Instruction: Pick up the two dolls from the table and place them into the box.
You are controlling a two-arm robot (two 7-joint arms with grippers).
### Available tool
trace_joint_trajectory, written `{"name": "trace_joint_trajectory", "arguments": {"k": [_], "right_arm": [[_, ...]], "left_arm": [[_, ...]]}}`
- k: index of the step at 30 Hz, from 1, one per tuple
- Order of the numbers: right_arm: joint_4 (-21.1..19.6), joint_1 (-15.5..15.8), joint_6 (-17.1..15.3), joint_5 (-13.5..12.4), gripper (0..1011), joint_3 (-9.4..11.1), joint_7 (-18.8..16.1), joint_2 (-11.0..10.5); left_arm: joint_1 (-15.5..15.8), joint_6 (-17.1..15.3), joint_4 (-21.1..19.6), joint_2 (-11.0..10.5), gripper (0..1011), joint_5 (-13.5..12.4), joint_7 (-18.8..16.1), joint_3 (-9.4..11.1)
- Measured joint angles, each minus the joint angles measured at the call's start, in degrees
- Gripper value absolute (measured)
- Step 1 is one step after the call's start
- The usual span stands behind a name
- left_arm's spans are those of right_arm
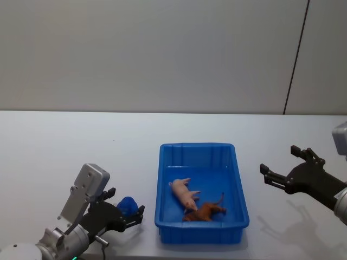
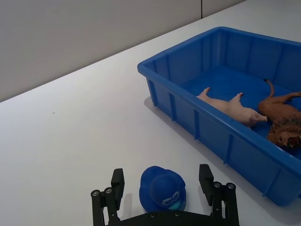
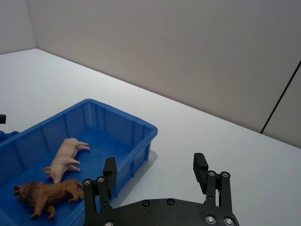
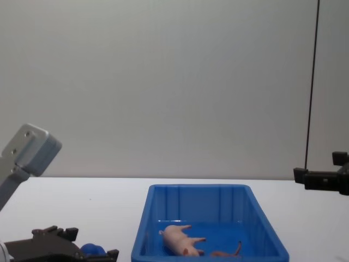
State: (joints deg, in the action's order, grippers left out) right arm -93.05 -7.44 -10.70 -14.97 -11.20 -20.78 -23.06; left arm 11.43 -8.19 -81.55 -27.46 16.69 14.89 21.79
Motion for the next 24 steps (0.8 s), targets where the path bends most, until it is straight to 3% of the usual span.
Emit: {"name": "trace_joint_trajectory", "arguments": {"k": [4, 10, 22, 24], "right_arm": [[0.0, 0.0, 0.0, 0.0, 1001, 0.0, 0.0, 0.0], [0.0, 0.0, 0.0, 0.0, 1001, 0.0, 0.0, 0.0], [0.0, 0.0, 0.0, 0.0, 1001, 0.0, 0.0, 0.0], [0.0, 0.0, 0.0, 0.0, 1001, 0.0, 0.0, 0.0]], "left_arm": [[0.8, 0.6, 1.8, 0.5, 1001, 0.0, 1.5, 0.0], [2.0, 1.1, 4.4, 1.2, 907, 0.0, 4.0, 0.0], [3.7, 0.3, 7.0, 2.0, 533, -0.2, 6.6, -0.1], [3.8, 0.2, 7.1, 2.0, 517, -0.2, 6.8, -0.1]]}}
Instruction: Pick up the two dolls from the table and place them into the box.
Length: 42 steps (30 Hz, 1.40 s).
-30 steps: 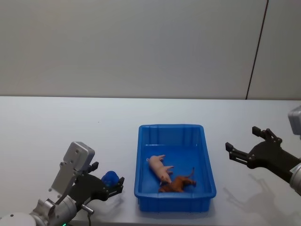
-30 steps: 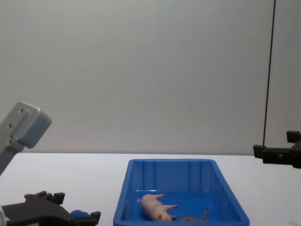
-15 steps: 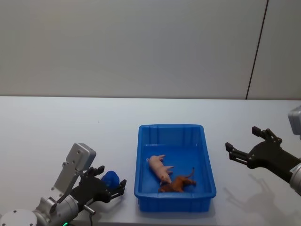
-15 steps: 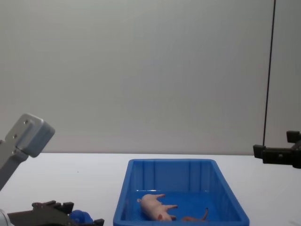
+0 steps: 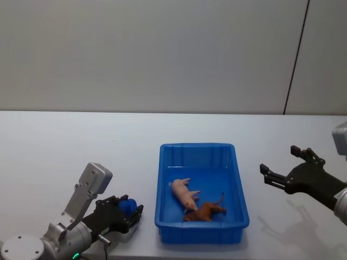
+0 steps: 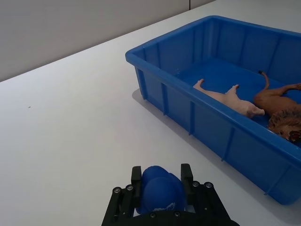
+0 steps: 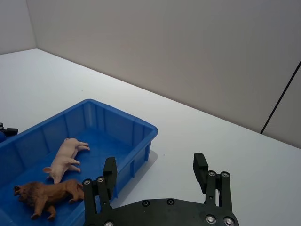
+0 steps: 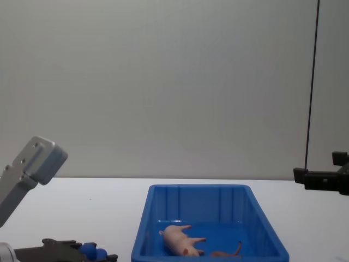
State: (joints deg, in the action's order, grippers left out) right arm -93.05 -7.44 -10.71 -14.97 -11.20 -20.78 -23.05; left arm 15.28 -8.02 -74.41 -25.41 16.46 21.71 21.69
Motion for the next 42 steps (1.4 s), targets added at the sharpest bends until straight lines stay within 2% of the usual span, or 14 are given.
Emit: {"name": "trace_joint_trajectory", "arguments": {"k": [8, 19, 25, 31, 42], "right_arm": [[0.0, 0.0, 0.0, 0.0, 1001, 0.0, 0.0, 0.0], [0.0, 0.0, 0.0, 0.0, 1001, 0.0, 0.0, 0.0], [0.0, 0.0, 0.0, 0.0, 1001, 0.0, 0.0, 0.0], [0.0, 0.0, 0.0, 0.0, 1000, 0.0, 0.0, 0.0], [0.0, 0.0, 0.0, 0.0, 1001, 0.0, 0.0, 0.0]], "left_arm": [[0.7, -1.0, -0.3, -0.1, 446, -1.1, 0.7, -0.4], [2.0, -1.6, -4.6, -1.2, 378, -3.8, 0.7, -1.9], [3.7, -1.2, -6.6, -1.3, 339, -5.7, 1.5, -2.5], [6.5, 0.4, -7.0, -0.1, 302, -7.5, 3.6, -2.5], [12.0, 3.8, -3.9, 3.8, 231, -9.3, 7.7, -1.1]]}}
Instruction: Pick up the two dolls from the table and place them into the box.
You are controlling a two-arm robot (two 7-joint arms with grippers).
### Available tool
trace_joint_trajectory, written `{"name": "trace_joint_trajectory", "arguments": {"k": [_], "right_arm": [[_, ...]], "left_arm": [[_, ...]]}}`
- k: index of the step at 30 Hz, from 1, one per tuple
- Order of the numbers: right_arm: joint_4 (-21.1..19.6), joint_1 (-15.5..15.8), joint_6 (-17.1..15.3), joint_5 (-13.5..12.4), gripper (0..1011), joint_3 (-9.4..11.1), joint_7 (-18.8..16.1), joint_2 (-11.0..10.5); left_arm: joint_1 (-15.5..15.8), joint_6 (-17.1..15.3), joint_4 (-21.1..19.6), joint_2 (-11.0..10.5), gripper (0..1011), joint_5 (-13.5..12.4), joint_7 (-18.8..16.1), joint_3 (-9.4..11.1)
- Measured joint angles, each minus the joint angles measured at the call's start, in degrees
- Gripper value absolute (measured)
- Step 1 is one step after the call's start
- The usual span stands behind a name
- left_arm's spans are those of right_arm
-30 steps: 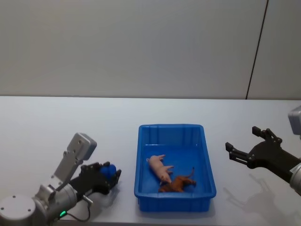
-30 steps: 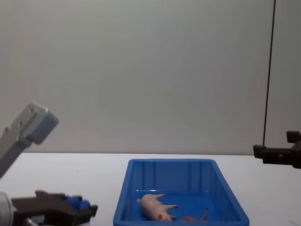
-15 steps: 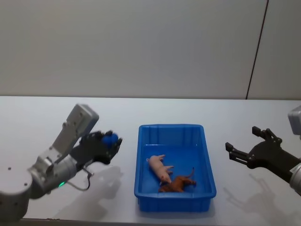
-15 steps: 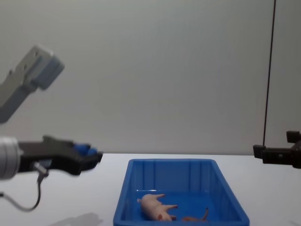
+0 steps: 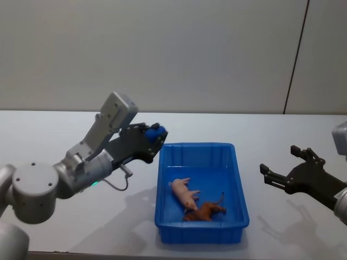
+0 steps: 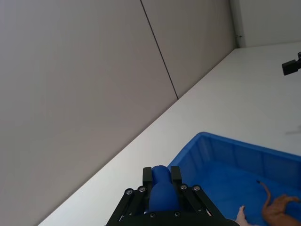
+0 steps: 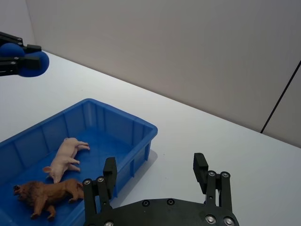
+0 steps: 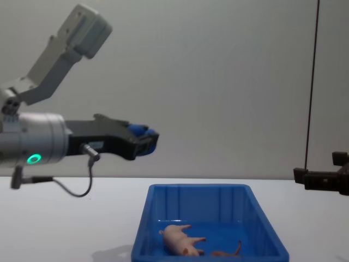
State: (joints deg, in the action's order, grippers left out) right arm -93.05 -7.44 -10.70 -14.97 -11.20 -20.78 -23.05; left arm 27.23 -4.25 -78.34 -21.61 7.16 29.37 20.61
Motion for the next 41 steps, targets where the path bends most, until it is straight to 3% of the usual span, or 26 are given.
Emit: {"name": "trace_joint_trajectory", "arguments": {"k": [5, 9, 16, 30, 41], "right_arm": [[0.0, 0.0, 0.0, 0.0, 1001, 0.0, 0.0, 0.0], [0.0, 0.0, 0.0, 0.0, 1001, 0.0, 0.0, 0.0], [0.0, 0.0, 0.0, 0.0, 1000, 0.0, 0.0, 0.0], [0.0, 0.0, 0.0, 0.0, 1001, 0.0, 0.0, 0.0], [0.0, 0.0, 0.0, 0.0, 1000, 0.0, 0.0, 0.0]], "left_arm": [[1.6, 0.8, 1.0, 1.2, 205, -0.4, 1.1, 0.5], [2.5, 1.1, 1.5, 1.9, 304, -0.6, 1.7, 0.8], [3.5, 1.2, 2.0, 2.9, 577, -0.7, 2.5, 1.4], [3.7, 1.8, 2.2, 3.5, 979, 0.5, 2.5, 2.0], [2.8, 2.9, 0.8, 3.2, 1003, 1.2, 0.5, 2.1]]}}
